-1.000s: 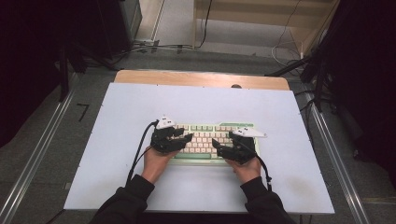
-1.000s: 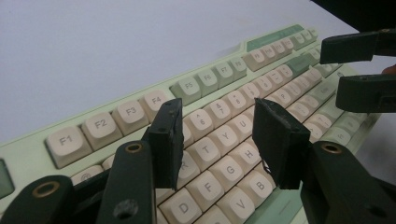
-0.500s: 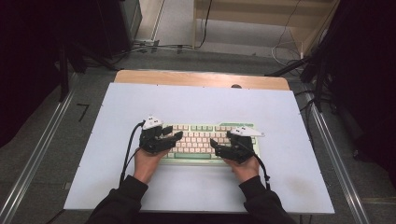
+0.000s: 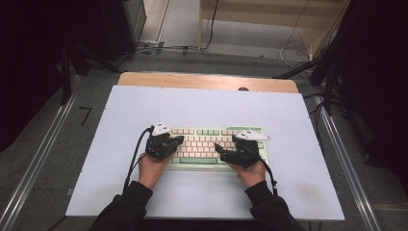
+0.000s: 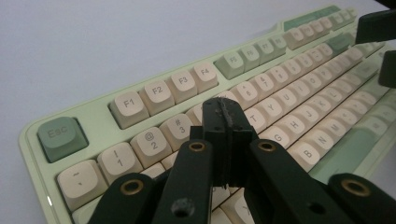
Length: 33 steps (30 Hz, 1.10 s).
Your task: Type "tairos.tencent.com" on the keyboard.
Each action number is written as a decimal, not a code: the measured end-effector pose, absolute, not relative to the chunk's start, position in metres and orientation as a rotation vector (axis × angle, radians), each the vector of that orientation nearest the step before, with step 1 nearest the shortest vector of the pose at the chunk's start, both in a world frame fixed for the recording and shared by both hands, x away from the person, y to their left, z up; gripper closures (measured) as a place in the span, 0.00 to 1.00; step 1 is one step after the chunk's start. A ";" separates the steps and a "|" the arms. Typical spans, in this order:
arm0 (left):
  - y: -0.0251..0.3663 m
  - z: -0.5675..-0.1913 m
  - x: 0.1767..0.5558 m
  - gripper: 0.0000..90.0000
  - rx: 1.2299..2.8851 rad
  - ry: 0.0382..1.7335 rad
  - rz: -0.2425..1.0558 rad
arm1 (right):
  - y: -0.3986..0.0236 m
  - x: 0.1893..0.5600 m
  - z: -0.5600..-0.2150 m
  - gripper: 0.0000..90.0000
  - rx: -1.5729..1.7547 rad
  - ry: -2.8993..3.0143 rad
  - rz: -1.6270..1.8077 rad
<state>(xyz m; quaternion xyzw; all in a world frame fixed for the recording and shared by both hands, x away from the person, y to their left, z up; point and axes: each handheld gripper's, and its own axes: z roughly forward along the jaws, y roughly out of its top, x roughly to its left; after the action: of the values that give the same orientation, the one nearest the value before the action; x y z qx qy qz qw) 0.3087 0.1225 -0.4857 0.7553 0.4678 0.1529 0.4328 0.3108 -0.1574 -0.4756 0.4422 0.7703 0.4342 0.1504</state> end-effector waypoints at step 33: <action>0.121 -0.484 0.309 0.95 1.876 1.169 0.353 | -0.160 0.309 -0.478 0.24 1.282 2.216 1.224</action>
<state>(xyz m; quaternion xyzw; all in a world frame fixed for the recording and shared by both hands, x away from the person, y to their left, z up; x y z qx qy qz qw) 0.3093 0.1206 -0.4842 0.7542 0.4700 0.1417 0.4362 0.3094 -0.1602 -0.4779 0.4465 0.7719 0.4264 0.1516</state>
